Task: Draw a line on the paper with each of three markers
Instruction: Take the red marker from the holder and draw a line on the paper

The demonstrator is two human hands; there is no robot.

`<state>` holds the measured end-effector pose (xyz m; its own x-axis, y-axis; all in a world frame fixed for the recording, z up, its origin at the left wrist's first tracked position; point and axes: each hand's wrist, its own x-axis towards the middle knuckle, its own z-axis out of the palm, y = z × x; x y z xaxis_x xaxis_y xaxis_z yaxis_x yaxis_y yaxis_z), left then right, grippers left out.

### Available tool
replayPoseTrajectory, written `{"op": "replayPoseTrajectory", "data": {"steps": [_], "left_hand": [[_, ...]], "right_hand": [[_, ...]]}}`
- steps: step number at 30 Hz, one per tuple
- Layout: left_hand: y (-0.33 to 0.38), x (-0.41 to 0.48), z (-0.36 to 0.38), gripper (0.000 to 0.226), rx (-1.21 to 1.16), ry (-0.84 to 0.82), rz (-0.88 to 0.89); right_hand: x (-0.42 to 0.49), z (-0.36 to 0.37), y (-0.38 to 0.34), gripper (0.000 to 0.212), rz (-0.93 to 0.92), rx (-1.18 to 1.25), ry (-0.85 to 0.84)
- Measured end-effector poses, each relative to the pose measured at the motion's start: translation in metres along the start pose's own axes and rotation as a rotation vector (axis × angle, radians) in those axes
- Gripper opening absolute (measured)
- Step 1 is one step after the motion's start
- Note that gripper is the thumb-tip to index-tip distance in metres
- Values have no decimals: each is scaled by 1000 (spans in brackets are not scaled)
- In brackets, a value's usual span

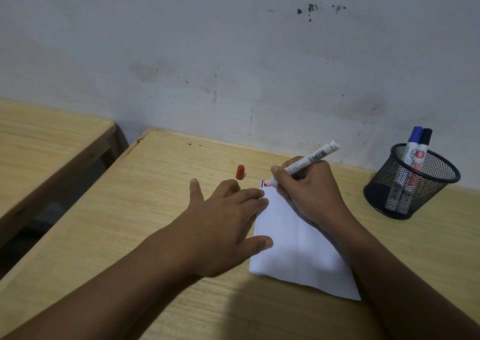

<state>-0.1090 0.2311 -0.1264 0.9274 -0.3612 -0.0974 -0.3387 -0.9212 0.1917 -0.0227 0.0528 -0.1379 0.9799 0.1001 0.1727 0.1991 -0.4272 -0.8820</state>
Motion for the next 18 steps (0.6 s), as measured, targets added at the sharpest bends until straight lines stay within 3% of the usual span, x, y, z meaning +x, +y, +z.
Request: {"op": "replayPoseTrajectory", "data": {"steps": [13,18], "left_hand": [[0,0,1,68,-11,17,13],[-2,-1,5,69,-34,99,9]], "right_hand": [[1,0,-1,16,-2,-11,-18],[3,-2,-3,15,83,207,54]]}}
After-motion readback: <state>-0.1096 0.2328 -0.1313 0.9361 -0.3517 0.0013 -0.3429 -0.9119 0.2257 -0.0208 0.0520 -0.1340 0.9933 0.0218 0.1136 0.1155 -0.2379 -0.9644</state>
